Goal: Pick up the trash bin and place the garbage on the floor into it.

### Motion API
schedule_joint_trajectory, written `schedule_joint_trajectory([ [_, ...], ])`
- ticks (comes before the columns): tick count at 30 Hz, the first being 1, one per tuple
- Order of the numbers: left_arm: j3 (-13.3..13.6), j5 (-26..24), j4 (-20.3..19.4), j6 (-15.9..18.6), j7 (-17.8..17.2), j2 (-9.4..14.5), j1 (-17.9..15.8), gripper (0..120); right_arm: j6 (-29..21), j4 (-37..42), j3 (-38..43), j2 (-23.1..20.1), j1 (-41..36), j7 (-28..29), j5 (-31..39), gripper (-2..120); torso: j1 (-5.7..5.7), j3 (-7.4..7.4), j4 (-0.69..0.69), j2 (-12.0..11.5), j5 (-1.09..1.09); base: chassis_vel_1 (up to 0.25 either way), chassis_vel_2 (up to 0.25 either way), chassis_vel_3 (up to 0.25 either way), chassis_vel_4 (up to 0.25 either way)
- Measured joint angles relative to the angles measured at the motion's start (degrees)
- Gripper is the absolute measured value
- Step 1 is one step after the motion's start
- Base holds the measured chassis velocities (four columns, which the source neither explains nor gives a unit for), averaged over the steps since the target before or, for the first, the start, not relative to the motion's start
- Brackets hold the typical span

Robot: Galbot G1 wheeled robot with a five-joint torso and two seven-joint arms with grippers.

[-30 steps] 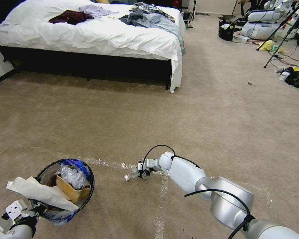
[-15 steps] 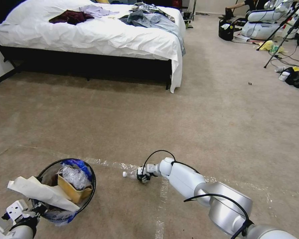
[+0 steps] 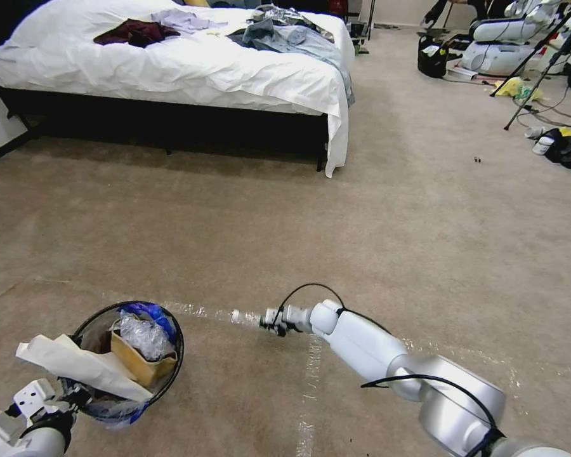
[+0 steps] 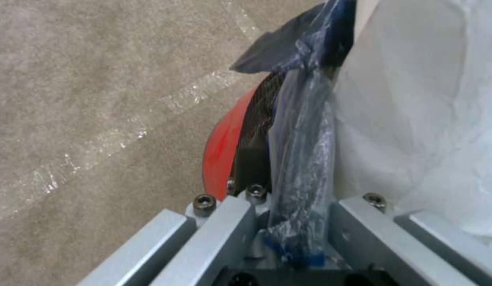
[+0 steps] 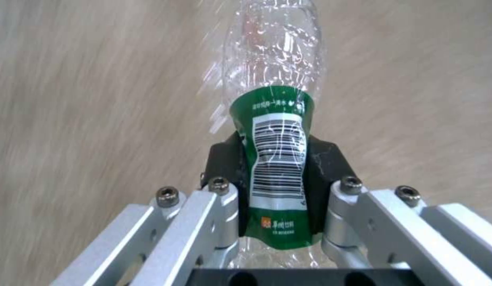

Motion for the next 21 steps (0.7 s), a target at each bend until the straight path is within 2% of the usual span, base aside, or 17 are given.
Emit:
schedule_joint_trajectory([
  [2,0.5,0.0,0.4,0.3,-0.2,0.3,-0.8,0,-3.6,9.0,2.2,-3.0,-1.0,2.2,5.2,19,0.00,0.00,0.00,0.0,-0.01,0.000,0.000,0.000,0.000],
  [4,0.6,0.0,0.6,0.4,-0.2,0.3,-1.1,0,-4.6,12.1,2.7,-3.9,-1.4,3.0,6.9,19,0.00,0.00,0.00,0.0,0.00,0.000,0.000,0.000,0.000],
  [5,1.0,0.0,0.8,0.6,-0.4,0.5,-1.7,0,-7.0,18.5,3.8,-6.2,-2.2,4.6,10.5,19,0.00,0.00,0.01,0.0,0.00,0.000,0.000,0.000,0.000],
  [6,1.0,0.0,0.8,0.6,-0.4,0.5,-1.7,0,-7.0,18.5,3.8,-6.2,-2.2,4.6,10.5,19,0.00,0.00,0.01,0.0,0.00,0.000,0.000,0.000,0.000],
  [8,1.6,0.0,1.2,0.9,-0.6,0.7,-2.4,0,-8.5,27.7,5.8,-9.6,-3.4,6.9,14.9,19,0.00,0.00,0.00,0.0,0.01,0.000,0.000,0.000,0.000],
  [10,1.8,0.0,1.3,0.9,-0.6,0.8,-2.5,0,-8.8,29.4,6.2,-10.3,-3.6,7.3,15.5,19,0.00,0.00,0.00,0.0,0.01,0.000,0.000,0.000,0.000],
  [11,2.1,0.0,1.4,1.1,-0.6,0.9,-2.8,0,-9.8,33.7,7.1,-12.6,-3.8,8.4,17.7,19,0.00,0.00,0.01,0.0,0.01,0.000,0.000,0.000,0.000],
  [12,2.1,0.0,1.4,1.1,-0.6,0.9,-2.8,0,-9.8,33.7,7.1,-12.6,-3.8,8.4,17.7,19,0.00,0.00,0.01,0.0,0.01,0.000,0.000,0.000,0.000],
  [15,2.4,-0.1,1.4,1.3,-0.7,1.3,-3.3,0,-11.9,41.1,8.4,-17.6,-3.9,10.4,22.5,19,0.00,0.00,-0.01,0.0,0.00,0.000,0.000,0.000,0.000],
  [16,2.4,-0.1,1.4,1.3,-0.7,1.3,-3.3,0,-11.9,41.1,8.4,-17.6,-3.9,10.4,22.5,19,0.00,0.00,-0.01,0.0,0.00,0.000,0.000,0.000,0.000],
  [18,2.7,-0.5,1.4,1.6,-0.8,1.7,-3.7,0,-14.9,48.9,8.9,-22.1,-3.9,12.5,27.0,19,0.00,0.00,-0.03,0.0,0.00,0.000,0.000,0.000,0.000],
  [19,2.7,-0.5,1.4,1.6,-0.8,1.7,-3.7,0,-14.9,48.9,8.9,-22.1,-3.9,12.5,27.0,19,0.00,0.00,-0.03,0.0,0.00,0.000,0.000,0.000,0.000],
  [21,2.7,-0.8,1.6,1.7,-0.8,2.1,-4.0,0,-18.8,55.9,8.8,-24.6,-3.5,15.7,30.9,19,0.00,0.00,-0.02,0.0,0.00,0.000,0.000,0.000,0.000],
])
